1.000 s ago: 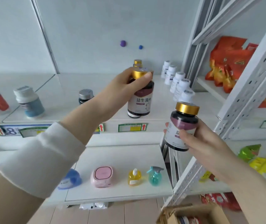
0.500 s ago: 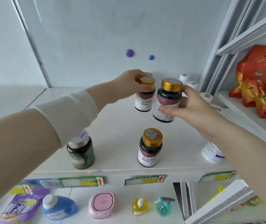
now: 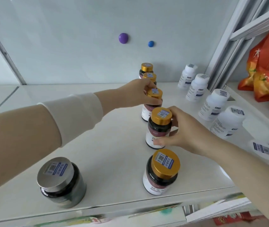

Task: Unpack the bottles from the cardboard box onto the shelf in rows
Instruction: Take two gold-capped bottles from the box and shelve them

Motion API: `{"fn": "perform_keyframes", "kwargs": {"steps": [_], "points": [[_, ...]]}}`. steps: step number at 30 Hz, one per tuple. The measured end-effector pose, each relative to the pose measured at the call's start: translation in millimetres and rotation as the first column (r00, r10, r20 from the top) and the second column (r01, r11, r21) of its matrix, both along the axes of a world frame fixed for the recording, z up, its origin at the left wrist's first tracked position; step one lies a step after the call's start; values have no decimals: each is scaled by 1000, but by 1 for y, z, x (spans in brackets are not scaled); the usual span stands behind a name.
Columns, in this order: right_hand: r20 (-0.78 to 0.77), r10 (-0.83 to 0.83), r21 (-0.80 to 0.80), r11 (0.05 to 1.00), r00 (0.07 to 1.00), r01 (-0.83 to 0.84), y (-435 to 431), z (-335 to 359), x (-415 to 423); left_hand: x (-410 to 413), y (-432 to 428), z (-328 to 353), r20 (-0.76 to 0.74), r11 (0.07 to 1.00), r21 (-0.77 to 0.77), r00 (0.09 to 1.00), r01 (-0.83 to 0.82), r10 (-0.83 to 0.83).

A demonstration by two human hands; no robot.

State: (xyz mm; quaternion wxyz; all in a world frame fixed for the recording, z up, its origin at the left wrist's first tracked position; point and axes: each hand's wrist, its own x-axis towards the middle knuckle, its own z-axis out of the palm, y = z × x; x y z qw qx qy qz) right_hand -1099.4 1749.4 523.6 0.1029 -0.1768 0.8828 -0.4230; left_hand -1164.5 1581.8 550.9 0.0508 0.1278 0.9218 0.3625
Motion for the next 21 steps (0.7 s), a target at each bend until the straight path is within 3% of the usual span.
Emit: {"fn": "perform_keyframes", "kwargs": {"steps": [10,17,21], "points": [[10,14,-26,1000,1000,-14,0,-9,5,2,0,-1,-17,999,-23,999,39,-40],[-16,18,100,995,1000,-16,8,12,8,5,0,11,-21,996,-89,999,31,-33],[-83,-13,165,986,996,27,29,44,21,26,-5,42,-96,992,-127,995,-17,5]]}}
